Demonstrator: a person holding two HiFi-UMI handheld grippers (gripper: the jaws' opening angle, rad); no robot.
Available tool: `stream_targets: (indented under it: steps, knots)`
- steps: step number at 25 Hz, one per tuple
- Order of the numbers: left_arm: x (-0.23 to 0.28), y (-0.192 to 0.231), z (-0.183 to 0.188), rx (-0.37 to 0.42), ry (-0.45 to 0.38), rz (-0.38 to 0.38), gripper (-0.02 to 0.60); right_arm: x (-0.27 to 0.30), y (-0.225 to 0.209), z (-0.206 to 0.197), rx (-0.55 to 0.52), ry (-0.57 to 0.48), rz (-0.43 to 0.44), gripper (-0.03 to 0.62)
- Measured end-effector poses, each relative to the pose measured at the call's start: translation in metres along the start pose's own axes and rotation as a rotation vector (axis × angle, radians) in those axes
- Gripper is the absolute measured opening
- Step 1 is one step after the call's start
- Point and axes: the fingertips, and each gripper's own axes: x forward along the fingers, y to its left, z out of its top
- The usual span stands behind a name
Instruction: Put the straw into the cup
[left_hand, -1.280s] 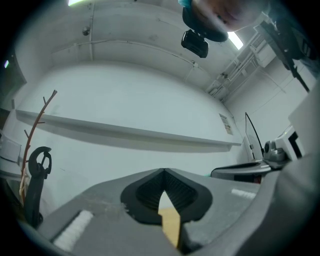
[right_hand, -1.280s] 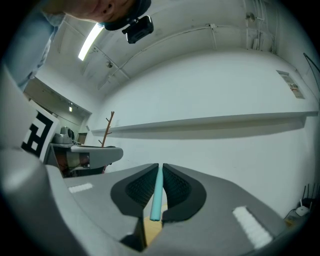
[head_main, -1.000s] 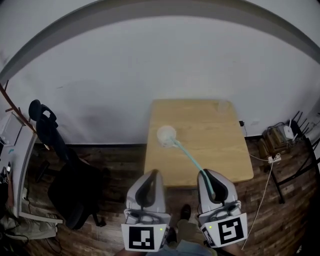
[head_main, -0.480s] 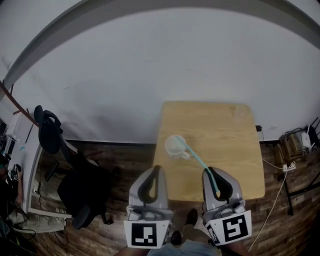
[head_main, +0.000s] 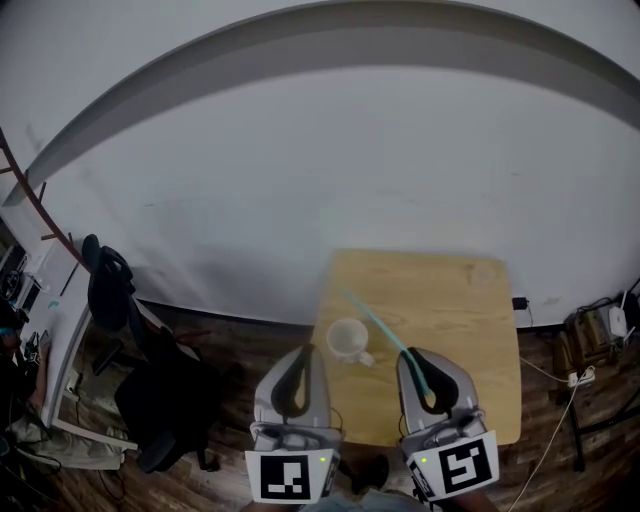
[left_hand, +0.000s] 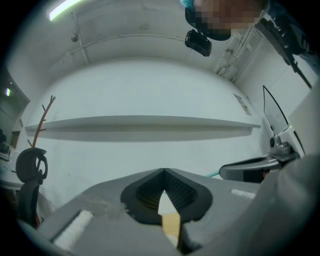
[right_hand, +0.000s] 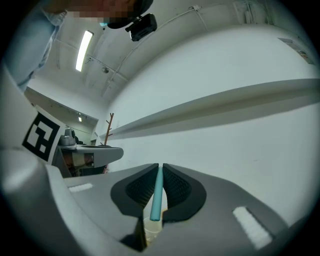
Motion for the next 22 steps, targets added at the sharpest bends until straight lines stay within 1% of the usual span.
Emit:
stream_targets:
  steps: [4,9,12,16,22]
  knots:
    - [0.009,0.001,-0.008,-0.006,0.022,0.005,0.017,0.008,-0.004,-0.005,-0.003,0.022,0.015,0.032]
    - [0.017,0.004,-0.025,-0.032,0.05,0.0,0.017,0.014,-0.006,-0.025,0.014,0.072,0.008,0.032]
    - [0.021,0.007,-0.038,-0.049,0.078,-0.002,0.017,0.016,-0.003,-0.041,0.038,0.128,0.015,0.032]
    - [0.025,0.009,-0.057,-0.056,0.119,-0.01,0.017,0.017,0.001,-0.063,0.059,0.178,0.022,0.032]
    - [0.03,0.014,-0.085,-0.072,0.157,-0.032,0.017,0.02,0.008,-0.101,0.088,0.263,0.027,0.034]
